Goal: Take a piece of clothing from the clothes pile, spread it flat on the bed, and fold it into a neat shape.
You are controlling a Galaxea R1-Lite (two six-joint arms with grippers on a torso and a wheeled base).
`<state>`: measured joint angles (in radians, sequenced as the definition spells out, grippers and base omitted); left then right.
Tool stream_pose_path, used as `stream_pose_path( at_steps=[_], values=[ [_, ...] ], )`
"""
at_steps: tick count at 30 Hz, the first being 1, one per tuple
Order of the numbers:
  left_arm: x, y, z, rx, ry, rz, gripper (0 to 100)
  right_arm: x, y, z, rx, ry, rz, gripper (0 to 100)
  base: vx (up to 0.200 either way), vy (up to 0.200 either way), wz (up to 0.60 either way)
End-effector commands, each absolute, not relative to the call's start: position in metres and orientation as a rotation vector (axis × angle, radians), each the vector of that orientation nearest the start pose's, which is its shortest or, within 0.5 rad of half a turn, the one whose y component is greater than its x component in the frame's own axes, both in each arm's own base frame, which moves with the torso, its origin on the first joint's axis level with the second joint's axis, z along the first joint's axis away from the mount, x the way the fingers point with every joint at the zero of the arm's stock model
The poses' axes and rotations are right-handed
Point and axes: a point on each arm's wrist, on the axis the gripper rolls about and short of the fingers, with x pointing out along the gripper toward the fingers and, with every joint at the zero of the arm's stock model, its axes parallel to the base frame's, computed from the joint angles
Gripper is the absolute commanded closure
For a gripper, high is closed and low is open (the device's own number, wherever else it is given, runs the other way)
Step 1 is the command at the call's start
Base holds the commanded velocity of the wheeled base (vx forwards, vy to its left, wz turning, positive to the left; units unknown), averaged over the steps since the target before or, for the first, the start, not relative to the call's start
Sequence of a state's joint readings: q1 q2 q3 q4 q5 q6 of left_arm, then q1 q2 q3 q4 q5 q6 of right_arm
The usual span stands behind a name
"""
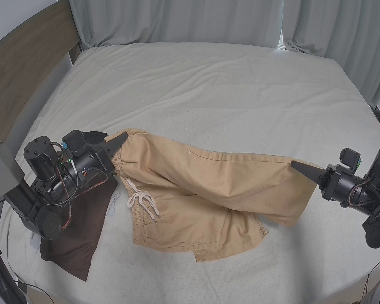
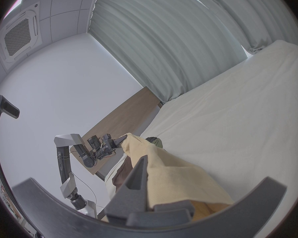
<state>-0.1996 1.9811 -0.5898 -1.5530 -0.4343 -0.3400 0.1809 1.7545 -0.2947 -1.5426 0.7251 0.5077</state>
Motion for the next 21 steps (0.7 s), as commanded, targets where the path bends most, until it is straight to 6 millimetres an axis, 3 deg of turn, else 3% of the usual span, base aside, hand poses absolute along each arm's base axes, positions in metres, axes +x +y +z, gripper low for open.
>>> stream_pose_path(
  at_steps=[1, 21],
  values=[
    [0.316, -0.073, 0.135, -0.308, -0.066, -0.655, 100, 0.238, 0.057, 0.143, 0.443, 0.125, 0.904, 100, 0.0, 0.0, 0.0],
    [0.306, -0.072, 0.15, -0.289, -0.102, -0.705, 100, 0.251, 0.048, 0.155, 0.435, 0.046, 0.835, 100, 0.0, 0.0, 0.0]
  ],
)
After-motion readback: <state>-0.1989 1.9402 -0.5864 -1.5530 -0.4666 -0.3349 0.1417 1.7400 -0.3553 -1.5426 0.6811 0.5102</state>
